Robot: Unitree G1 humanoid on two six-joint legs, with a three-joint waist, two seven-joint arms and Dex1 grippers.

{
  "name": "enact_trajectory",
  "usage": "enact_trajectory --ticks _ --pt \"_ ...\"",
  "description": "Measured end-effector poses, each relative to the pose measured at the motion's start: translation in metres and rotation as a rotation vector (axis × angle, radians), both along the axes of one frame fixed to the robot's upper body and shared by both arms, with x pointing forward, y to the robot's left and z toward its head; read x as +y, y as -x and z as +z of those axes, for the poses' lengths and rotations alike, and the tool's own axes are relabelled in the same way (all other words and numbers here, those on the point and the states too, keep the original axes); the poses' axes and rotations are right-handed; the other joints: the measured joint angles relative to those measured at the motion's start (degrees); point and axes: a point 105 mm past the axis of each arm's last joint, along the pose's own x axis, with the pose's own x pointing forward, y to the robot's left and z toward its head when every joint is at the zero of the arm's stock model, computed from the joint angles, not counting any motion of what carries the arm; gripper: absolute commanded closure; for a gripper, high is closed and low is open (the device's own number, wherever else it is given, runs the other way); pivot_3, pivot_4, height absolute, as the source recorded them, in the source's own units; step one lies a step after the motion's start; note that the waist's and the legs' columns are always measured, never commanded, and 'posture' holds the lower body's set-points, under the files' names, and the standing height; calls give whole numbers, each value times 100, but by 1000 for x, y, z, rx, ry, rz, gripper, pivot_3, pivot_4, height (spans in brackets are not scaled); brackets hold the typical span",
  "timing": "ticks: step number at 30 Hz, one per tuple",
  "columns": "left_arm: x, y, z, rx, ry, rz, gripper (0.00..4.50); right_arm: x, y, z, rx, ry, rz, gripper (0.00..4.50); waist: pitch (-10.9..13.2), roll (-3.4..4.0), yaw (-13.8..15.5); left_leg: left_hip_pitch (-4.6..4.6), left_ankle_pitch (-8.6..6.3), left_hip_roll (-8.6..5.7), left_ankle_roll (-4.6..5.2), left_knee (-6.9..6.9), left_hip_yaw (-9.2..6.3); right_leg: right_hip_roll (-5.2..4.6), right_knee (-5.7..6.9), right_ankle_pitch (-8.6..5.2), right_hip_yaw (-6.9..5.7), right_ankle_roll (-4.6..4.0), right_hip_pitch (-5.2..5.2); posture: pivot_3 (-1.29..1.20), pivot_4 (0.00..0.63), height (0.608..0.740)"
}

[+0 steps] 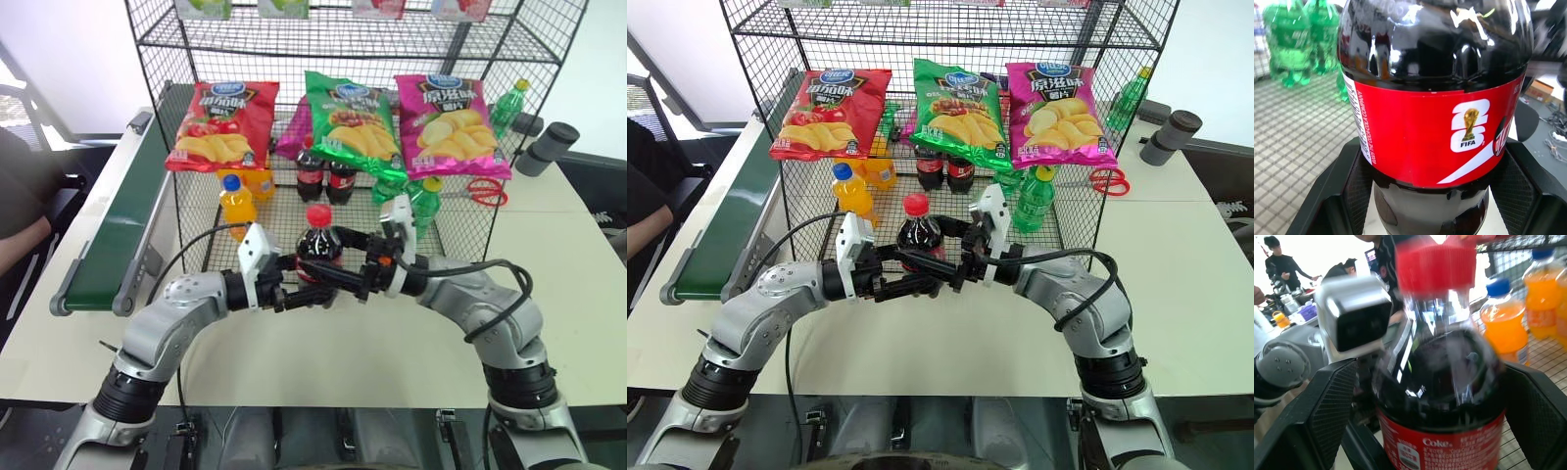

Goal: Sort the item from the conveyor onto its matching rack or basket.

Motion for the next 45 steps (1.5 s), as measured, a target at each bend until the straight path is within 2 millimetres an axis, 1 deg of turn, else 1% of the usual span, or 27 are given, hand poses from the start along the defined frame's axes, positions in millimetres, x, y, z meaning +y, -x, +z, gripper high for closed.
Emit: enact_trajectory --ticks 2,4,6,7,24,26,27,28,35,37,39,43,45 --pt "-1 0 0 0 4 -1 1625 0 0 -4 20 8 4 0 0 0 0 0 0 0 0 0 0 1 0 0 0 0 0 0 150 734" --pt "-2 0 1 -1 8 -3 1625 0 -1 -5 29 10 3 518 0 0 1 0 0 0 0 0 0 1 0 0 0 0 0 0 150 734" --pt "-2 1 2 -2 10 -9 1625 -1 -2 -5 33 7 -3 1256 0 0 0 0 0 -1 0 0 0 2 0 0 0 0 0 0 150 734" --pt "-2 2 1 0 9 -13 1625 -2 -2 -5 33 5 -1 1443 0 0 0 0 0 -1 0 0 0 3 0 0 0 0 0 0 150 734" --pt "-2 0 2 -5 -6 -12 1625 -2 -2 -4 25 -3 -7 1443 0 0 1 0 0 -1 0 0 0 6 1 0 0 0 0 0 150 734" --pt "-2 0 2 -3 -6 -12 591 -2 -2 -4 24 -3 -8 1443 0 0 0 0 0 -1 0 0 0 6 1 0 0 0 0 0 150 734" --pt "-2 0 2 -1 -3 -13 282 -2 -2 -4 25 -3 -8 1443 0 0 0 0 0 -1 0 0 0 5 1 0 0 0 0 0 150 734" --pt "-3 -1 5 -8 7 -6 94 -1 -1 -6 33 0 -3 1443 0 0 2 0 0 -1 0 0 -1 5 1 0 0 0 0 0 150 734" --pt "-2 -2 9 -32 -8 -4 94 3 -1 -6 36 -16 -2 1443 0 0 -3 0 0 -1 0 0 -1 6 2 0 1 1 0 0 150 734" --pt "3 -1 10 -43 -24 4 94 2 -5 -7 30 -17 -27 1443 0 0 -16 1 0 0 0 0 -1 5 2 0 1 0 -1 0 150 734" --pt "11 0 7 -40 -37 31 94 0 -13 -8 23 -22 -79 1443 0 1 -21 2 0 0 0 0 -1 4 3 0 2 0 -1 0 150 734" --pt "39 1 -7 -16 -77 147 94 -14 -37 -9 -15 -9 -225 1443 0 1 -11 2 0 0 0 0 -1 3 3 0 2 0 -2 0 150 734" --pt "52 -2 -10 -34 -88 216 94 -19 -47 -7 -47 -5 -288 1443 0 2 -9 2 0 0 0 0 0 0 3 -1 3 0 -2 0 150 734"
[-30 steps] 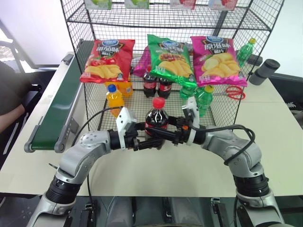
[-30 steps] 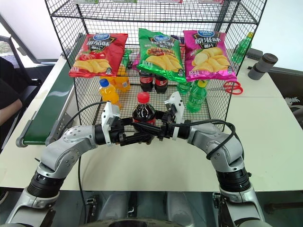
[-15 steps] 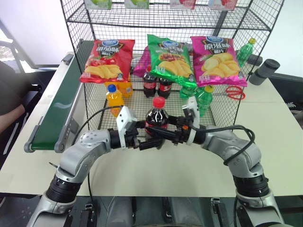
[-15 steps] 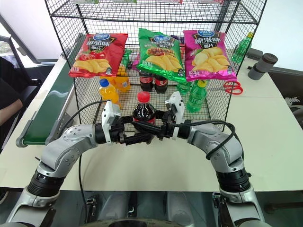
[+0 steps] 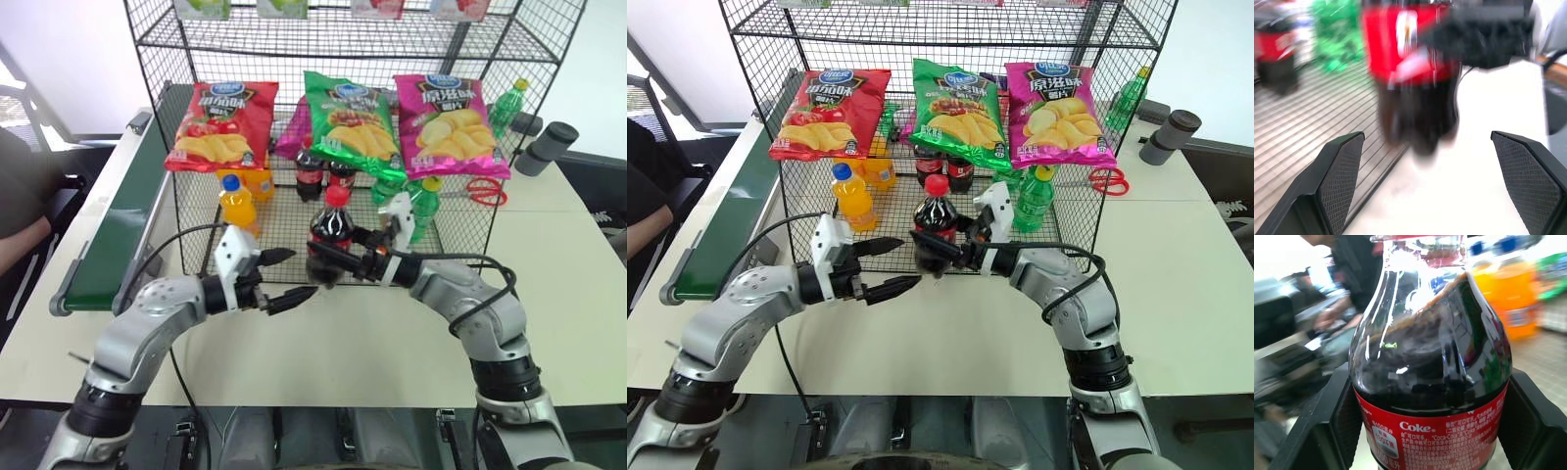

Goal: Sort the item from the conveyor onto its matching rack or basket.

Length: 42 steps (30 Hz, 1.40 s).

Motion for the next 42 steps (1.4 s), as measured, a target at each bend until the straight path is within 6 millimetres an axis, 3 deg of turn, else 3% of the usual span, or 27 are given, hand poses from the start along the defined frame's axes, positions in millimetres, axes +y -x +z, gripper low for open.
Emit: enact_trajectory --ticks 3,8,19,26,31,33,34,42 --pt "21 -4 0 -51 -13 115 94 -10 -14 -4 -74 58 -102 1443 0 0 5 0 0 0 0 0 0 -3 -1 0 0 0 0 0 150 734" --pt "41 -10 4 -129 -4 247 94 -6 -36 -33 -124 112 -235 1443 0 1 -14 1 0 1 -1 -1 5 -3 4 0 2 0 -2 0 150 734" --pt "42 -12 -3 -123 -6 274 94 22 -68 -52 -213 118 -326 1443 1 2 -31 2 1 5 -3 -2 14 -8 9 0 7 0 -8 0 150 734" --pt "41 -13 -4 -122 -3 275 94 19 -75 -70 -190 137 -365 1443 1 3 -32 3 1 4 -4 -2 16 -13 11 1 7 0 -7 0 150 734" --pt "40 -14 -4 -119 2 273 94 15 -82 -65 -207 132 -393 1443 2 4 -57 5 2 5 -5 -2 15 -13 15 1 7 -1 -8 0 150 734" --pt "39 -14 -4 -119 2 269 0 14 -83 -66 -206 131 -398 430 2 4 -70 5 2 5 -5 -3 16 -13 14 1 7 -1 -8 0 150 734" --pt "39 -14 -5 -118 2 267 0 14 -83 -65 -209 128 -398 172 2 4 -89 5 2 5 -5 -3 16 -14 14 1 7 -1 -8 0 150 734" --pt "39 -14 -6 -108 -1 268 0 14 -75 -44 -305 97 -338 76 1 5 -163 9 2 5 -5 -4 15 -16 17 1 7 0 -5 0 150 734"
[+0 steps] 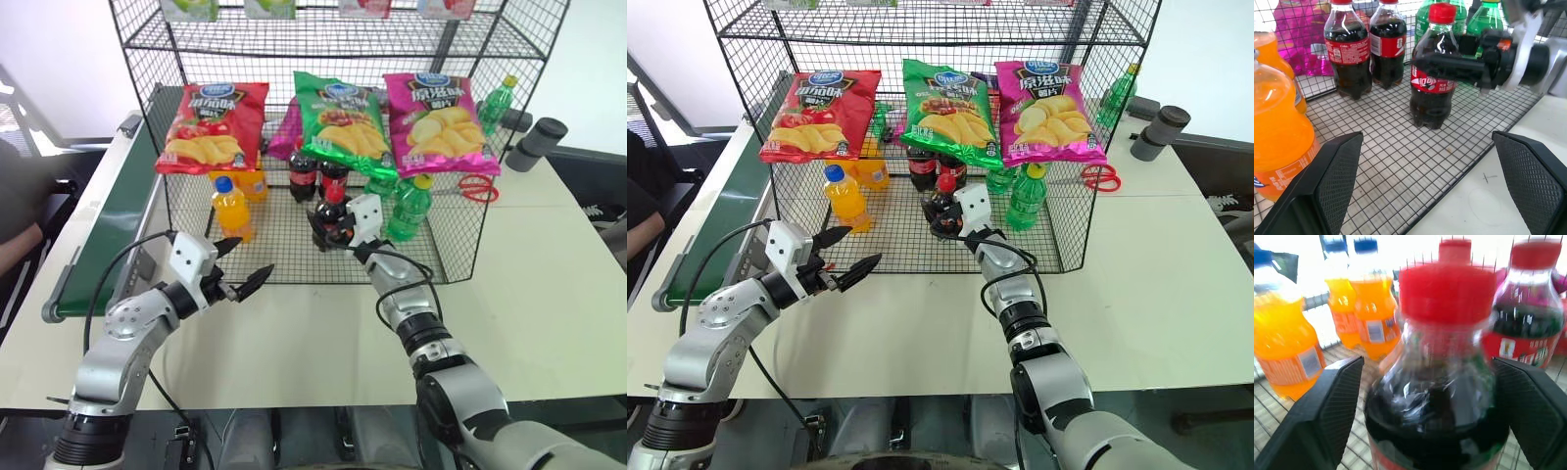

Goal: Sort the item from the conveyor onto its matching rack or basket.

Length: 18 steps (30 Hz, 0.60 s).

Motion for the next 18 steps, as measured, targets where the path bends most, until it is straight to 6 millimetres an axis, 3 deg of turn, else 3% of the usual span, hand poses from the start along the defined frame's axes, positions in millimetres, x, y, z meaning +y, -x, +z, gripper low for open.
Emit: enact_trajectory --ticks 10,18 --pt "2 0 -4 36 -13 12 0 -42 37 6 -22 154 95 76 0 0 14 1 0 -2 0 0 0 -6 -2 0 0 0 3 0 150 734" --pt "12 0 -4 50 -40 31 0 -100 85 19 110 289 202 76 -1 5 30 7 -1 -2 2 0 -1 -5 -7 -1 0 -1 10 0 150 734"
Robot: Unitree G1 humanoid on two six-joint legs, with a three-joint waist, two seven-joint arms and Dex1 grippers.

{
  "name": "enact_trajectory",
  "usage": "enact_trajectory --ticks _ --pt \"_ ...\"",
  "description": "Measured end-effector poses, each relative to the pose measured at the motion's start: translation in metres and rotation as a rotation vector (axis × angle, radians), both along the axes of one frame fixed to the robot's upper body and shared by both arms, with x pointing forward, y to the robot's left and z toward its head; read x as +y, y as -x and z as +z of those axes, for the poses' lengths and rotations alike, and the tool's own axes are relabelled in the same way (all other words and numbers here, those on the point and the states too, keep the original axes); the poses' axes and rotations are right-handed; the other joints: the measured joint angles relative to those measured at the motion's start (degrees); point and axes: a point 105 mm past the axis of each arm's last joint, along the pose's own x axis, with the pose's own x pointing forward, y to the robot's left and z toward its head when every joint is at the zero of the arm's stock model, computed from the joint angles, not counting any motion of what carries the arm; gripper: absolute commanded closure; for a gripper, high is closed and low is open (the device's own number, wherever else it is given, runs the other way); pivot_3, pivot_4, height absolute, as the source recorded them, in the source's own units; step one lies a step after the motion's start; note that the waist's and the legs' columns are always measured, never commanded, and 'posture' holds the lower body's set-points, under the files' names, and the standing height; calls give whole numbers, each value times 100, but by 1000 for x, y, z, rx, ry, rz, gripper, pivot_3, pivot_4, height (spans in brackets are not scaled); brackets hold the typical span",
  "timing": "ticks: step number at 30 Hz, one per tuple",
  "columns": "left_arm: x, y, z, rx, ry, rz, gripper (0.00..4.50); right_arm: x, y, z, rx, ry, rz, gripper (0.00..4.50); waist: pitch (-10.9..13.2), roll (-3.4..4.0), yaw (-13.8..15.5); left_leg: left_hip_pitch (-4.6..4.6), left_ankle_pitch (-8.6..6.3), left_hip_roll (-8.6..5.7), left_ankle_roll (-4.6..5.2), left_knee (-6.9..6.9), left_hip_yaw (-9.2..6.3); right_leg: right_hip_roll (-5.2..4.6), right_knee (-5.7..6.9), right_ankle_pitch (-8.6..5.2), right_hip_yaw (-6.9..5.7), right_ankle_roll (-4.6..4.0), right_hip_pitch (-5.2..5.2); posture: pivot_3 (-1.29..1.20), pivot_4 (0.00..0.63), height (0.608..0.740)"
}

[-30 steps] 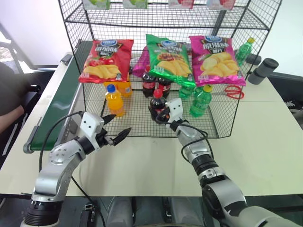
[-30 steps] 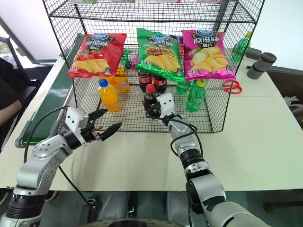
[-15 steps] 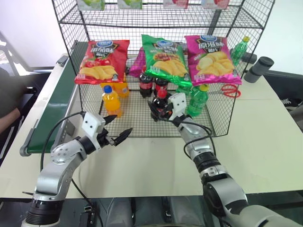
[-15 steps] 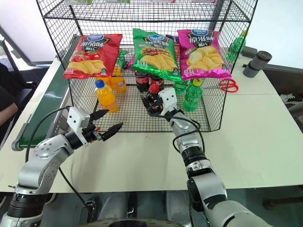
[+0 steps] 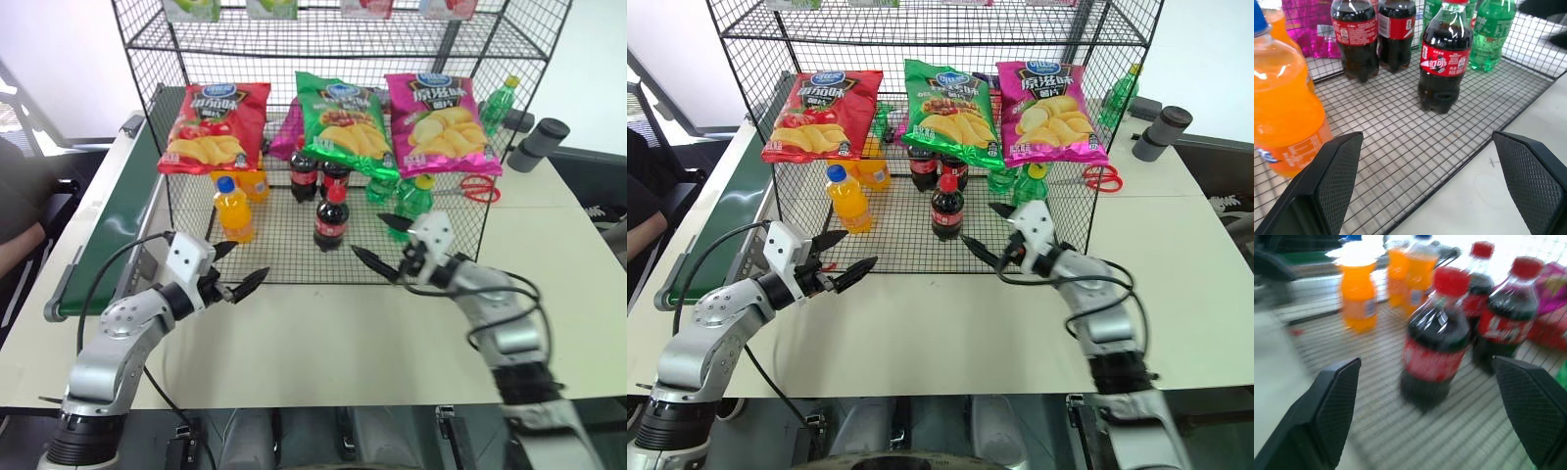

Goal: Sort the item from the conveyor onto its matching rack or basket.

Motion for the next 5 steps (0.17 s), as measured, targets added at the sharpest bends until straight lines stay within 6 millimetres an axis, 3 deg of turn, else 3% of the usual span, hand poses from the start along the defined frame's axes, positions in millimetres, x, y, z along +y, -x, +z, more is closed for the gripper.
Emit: enact_trajectory --ticks 5 --pt "5 5 -4 19 -21 -15 0 -32 13 4 61 55 -37 76 -1 0 9 4 0 0 0 0 0 3 -2 -1 0 -1 5 0 150 734"
